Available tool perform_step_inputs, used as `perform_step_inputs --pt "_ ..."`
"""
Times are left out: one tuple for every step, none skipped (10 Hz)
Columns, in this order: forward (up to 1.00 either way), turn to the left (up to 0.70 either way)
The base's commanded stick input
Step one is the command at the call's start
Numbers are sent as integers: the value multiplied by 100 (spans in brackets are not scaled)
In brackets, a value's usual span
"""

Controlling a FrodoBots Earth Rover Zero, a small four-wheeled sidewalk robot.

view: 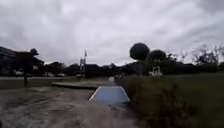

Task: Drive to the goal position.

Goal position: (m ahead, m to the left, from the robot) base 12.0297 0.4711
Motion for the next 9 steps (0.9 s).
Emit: perform_step_inputs --pt "50 0" --pt "50 0" --pt "50 0" --pt "50 0" --pt "50 0" --pt "50 0" --pt "50 0" --pt "50 0" --pt "50 0"
